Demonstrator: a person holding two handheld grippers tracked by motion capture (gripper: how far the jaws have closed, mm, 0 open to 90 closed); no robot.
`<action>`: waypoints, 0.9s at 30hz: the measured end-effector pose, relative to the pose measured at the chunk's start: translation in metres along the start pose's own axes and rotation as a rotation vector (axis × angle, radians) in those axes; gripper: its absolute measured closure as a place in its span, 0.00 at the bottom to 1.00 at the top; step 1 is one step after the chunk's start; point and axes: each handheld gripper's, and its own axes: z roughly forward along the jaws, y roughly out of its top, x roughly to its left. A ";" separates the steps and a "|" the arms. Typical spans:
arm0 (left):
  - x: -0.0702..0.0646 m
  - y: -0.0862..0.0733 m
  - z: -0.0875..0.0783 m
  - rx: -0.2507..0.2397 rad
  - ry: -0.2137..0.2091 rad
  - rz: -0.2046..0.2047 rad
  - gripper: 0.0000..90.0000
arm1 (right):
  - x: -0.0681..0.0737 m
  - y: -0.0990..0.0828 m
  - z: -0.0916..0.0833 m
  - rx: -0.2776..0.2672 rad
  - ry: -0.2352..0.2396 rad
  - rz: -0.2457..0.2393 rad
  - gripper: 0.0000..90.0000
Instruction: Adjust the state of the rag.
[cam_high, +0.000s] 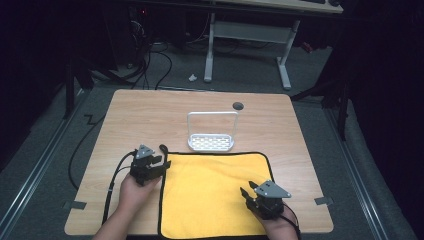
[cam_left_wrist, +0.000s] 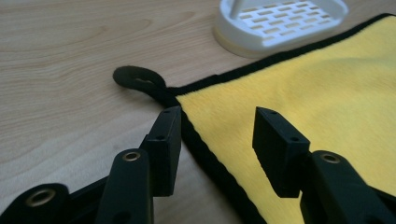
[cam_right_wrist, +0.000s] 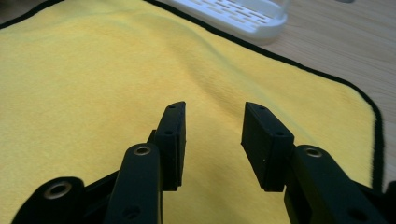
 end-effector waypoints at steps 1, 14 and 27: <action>0.000 0.000 0.000 0.000 0.000 0.000 0.56 | 0.000 0.000 0.000 0.000 0.000 0.000 0.67; -0.009 0.004 0.026 0.042 0.110 0.064 0.67 | 0.051 0.021 0.022 0.016 0.109 -0.093 0.62; -0.005 0.001 0.025 0.034 0.025 0.029 0.93 | 0.102 0.037 0.046 0.018 0.216 -0.148 0.59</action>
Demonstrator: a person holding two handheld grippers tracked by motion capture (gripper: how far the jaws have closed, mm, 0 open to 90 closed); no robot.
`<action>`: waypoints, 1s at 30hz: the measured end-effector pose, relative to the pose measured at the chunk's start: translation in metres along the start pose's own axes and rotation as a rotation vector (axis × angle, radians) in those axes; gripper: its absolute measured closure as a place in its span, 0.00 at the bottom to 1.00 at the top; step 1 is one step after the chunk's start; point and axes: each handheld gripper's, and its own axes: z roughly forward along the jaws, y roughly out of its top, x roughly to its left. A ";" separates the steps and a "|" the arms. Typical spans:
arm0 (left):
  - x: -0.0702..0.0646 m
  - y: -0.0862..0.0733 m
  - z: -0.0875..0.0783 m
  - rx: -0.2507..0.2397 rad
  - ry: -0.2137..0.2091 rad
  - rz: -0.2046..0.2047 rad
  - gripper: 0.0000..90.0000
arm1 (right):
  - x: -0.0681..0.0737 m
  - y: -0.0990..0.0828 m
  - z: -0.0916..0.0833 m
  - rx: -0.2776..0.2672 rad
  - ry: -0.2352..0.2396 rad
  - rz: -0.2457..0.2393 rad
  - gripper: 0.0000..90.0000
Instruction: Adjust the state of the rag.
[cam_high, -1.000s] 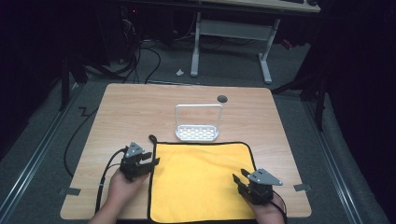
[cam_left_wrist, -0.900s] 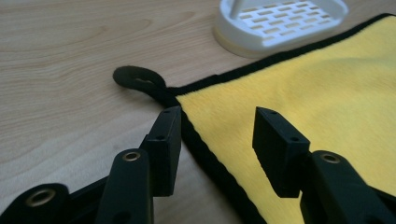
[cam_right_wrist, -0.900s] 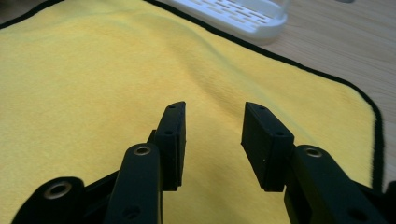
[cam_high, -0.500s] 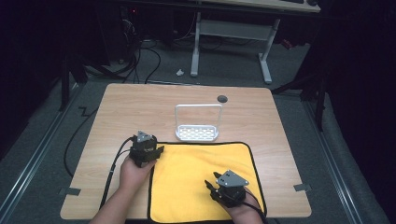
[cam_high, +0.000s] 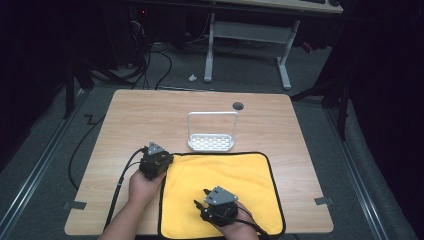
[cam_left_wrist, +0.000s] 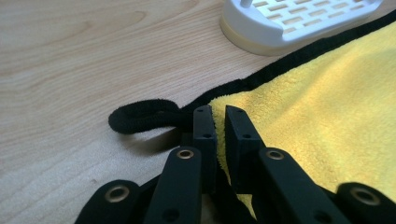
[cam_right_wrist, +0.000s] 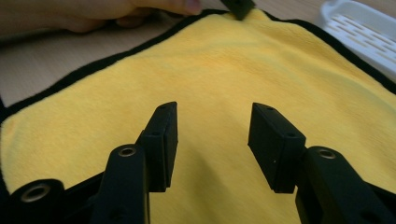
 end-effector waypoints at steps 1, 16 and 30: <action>0.003 -0.001 -0.001 -0.003 -0.018 -0.027 0.93 | 0.005 0.002 0.003 -0.002 0.013 -0.009 0.58; 0.008 -0.002 -0.003 -0.014 -0.061 -0.073 0.93 | 0.061 0.019 0.048 0.042 0.149 -0.088 0.58; 0.010 -0.003 -0.004 -0.026 -0.079 -0.094 0.92 | 0.073 0.038 0.073 0.075 0.179 -0.114 0.58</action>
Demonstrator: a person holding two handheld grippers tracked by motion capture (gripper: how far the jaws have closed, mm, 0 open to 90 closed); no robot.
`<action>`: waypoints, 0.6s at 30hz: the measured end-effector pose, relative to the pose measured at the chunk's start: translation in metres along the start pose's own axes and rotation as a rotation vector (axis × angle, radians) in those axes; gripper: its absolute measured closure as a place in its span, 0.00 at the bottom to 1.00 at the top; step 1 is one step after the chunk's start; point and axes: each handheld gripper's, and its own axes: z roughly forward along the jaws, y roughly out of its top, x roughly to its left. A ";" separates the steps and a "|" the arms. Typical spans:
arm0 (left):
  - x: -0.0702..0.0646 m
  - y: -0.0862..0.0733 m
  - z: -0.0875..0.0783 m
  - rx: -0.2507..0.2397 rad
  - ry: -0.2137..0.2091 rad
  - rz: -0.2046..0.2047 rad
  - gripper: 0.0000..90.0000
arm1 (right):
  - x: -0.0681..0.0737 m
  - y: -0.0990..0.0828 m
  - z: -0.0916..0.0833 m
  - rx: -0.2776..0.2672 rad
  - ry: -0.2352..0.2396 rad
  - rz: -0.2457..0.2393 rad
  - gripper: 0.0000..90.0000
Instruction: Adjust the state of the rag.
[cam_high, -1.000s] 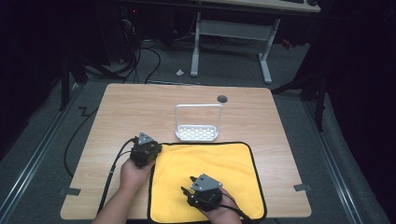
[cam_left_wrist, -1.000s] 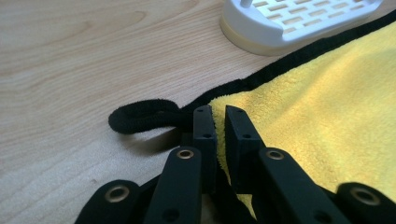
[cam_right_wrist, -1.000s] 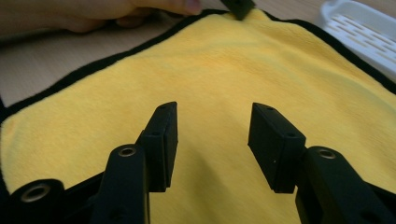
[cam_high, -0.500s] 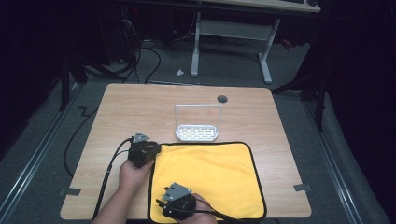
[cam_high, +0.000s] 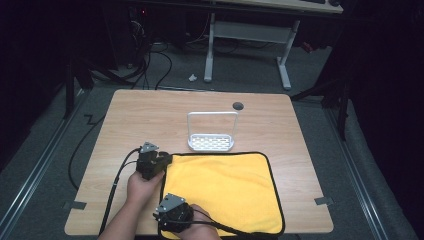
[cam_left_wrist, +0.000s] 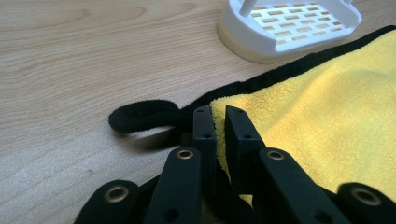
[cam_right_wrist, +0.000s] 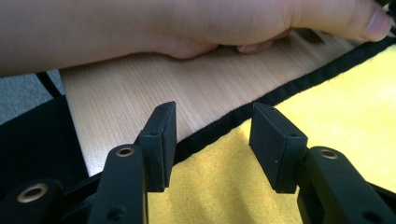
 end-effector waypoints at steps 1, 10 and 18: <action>0.000 0.000 0.000 -0.001 -0.001 -0.002 0.92 | -0.001 -0.001 0.002 0.024 -0.003 -0.005 0.60; 0.001 0.000 -0.001 -0.004 -0.005 -0.013 0.92 | -0.003 -0.002 0.001 0.023 -0.029 -0.010 0.85; 0.007 0.001 -0.003 -0.005 -0.046 -0.055 0.92 | -0.007 0.004 -0.010 -0.021 -0.040 -0.016 0.94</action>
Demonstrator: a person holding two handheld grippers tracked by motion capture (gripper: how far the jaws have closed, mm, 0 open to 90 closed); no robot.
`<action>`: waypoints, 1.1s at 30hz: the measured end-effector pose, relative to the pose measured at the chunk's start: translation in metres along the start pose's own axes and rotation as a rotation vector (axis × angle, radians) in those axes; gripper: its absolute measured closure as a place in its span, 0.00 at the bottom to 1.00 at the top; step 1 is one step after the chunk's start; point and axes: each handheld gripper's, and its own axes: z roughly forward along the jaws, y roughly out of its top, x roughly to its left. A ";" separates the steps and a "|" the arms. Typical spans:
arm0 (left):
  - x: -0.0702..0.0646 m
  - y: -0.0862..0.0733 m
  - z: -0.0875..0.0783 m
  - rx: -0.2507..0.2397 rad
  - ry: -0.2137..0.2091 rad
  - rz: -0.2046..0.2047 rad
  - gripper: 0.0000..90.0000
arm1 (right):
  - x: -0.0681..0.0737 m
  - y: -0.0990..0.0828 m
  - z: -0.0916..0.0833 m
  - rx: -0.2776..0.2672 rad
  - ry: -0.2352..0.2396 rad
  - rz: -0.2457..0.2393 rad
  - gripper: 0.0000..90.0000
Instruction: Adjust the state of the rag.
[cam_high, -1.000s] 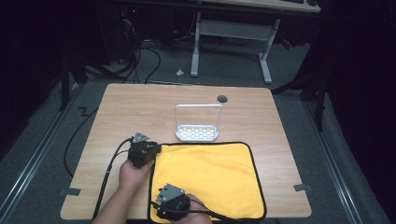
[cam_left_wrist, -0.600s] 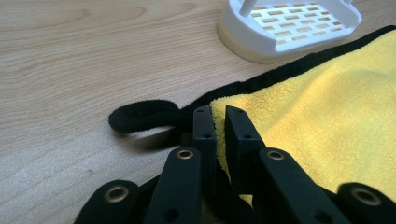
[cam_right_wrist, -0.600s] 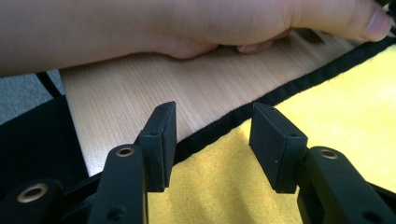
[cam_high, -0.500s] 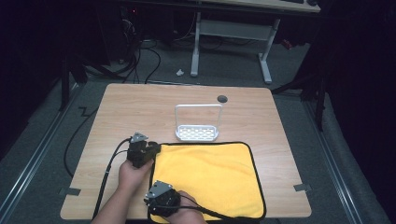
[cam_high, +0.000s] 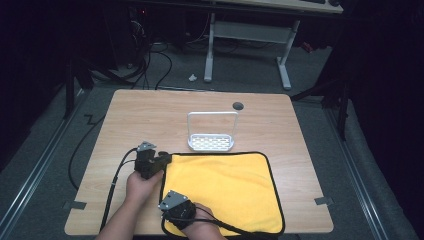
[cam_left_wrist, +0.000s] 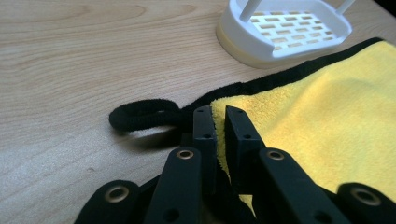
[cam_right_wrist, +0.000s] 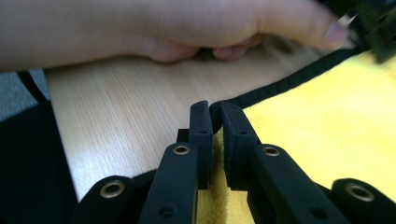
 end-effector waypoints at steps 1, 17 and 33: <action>0.003 0.001 -0.002 -0.011 -0.016 -0.025 0.92 | -0.001 0.002 -0.003 -0.014 -0.001 -0.001 0.94; 0.049 -0.007 -0.090 -0.124 0.068 -0.110 0.93 | 0.033 0.058 0.008 -0.146 0.061 -0.059 0.94; 0.021 0.018 -0.088 -0.140 0.127 -0.111 0.93 | 0.029 0.065 -0.012 -0.191 0.020 -0.077 0.94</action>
